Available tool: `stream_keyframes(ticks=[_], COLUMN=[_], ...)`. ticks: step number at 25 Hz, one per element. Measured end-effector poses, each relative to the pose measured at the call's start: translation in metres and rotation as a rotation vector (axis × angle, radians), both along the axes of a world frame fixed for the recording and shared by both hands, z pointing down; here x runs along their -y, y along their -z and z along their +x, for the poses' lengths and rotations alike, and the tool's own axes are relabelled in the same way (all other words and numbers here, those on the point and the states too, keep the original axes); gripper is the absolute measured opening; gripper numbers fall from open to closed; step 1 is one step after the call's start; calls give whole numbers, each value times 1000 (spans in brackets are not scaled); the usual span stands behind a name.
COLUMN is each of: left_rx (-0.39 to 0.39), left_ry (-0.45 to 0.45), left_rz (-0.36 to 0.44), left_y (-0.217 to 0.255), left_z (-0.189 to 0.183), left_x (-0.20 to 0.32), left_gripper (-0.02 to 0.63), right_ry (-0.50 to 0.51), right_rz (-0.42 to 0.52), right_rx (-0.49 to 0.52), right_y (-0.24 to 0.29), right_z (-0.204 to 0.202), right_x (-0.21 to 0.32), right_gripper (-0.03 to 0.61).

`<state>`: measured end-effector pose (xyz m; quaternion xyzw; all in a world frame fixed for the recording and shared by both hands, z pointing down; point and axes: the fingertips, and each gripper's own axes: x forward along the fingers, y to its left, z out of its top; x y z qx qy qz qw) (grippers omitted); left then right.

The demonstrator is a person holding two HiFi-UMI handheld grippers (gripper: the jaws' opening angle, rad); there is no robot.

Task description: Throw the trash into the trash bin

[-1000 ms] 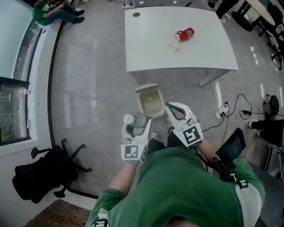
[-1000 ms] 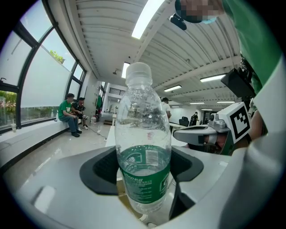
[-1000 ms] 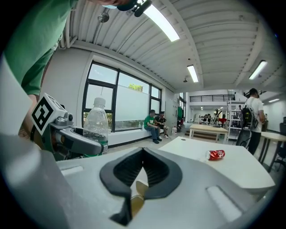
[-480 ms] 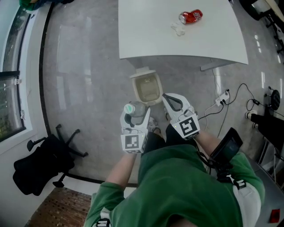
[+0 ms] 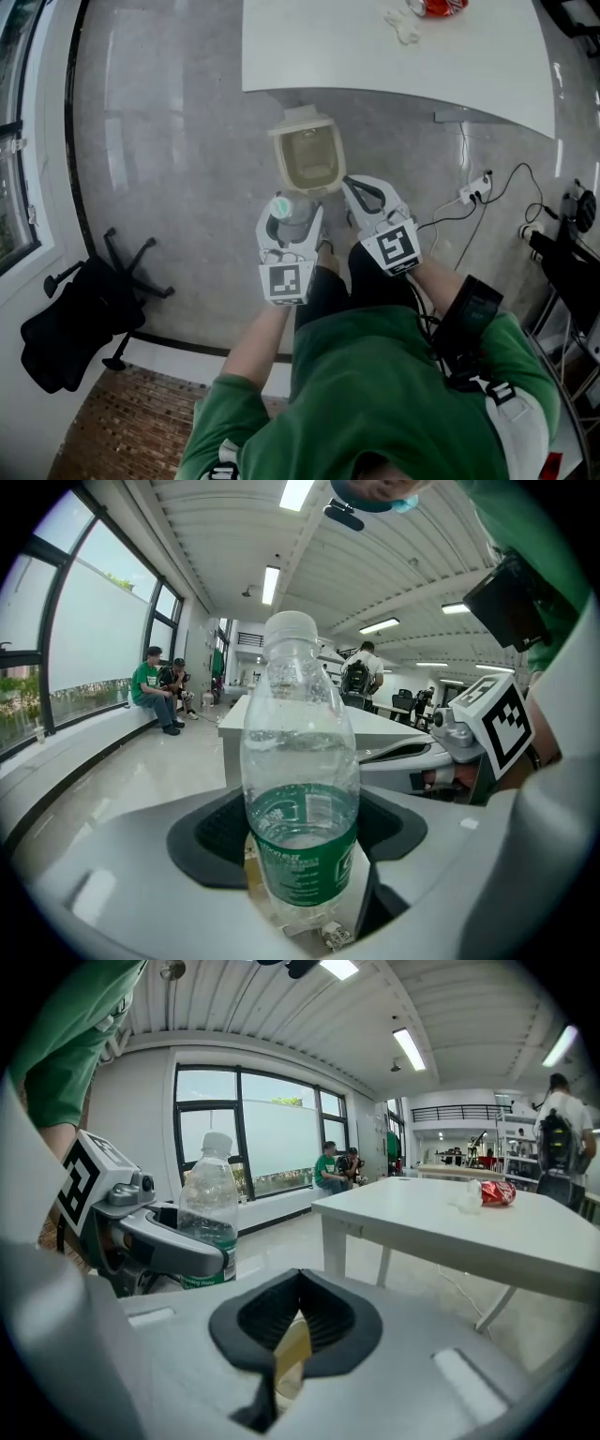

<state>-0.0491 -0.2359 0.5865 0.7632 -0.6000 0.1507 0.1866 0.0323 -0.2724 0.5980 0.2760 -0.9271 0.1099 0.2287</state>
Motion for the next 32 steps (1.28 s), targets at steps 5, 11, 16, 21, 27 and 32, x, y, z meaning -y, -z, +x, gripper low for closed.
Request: stream_keyframes(ticks=[5, 11, 16, 21, 27, 32], left_rx=[2, 24, 40, 24, 25, 70], left_ry=[-1, 8, 10, 27, 37, -7], left_rz=[-45, -85, -97, -127, -151, -133], left_y=[-38, -84, -115, -146, -191, -240], left_z=[4, 3, 7, 6, 3, 9], left_x=[3, 14, 20, 30, 30, 35], left_gripper=[333, 333, 333, 333, 333, 333], right_ry=[10, 13, 37, 59, 93, 100], right_rz=[-48, -96, -121, -144, -154, -162], right_rx=[-26, -56, -91, -120, -143, -159], right_y=[-40, -86, -122, -158, -194, -224], right_z=[0, 3, 9, 6, 0, -3], right_x=[5, 13, 13, 20, 19, 19], right_gripper=[3, 3, 3, 3, 3, 3])
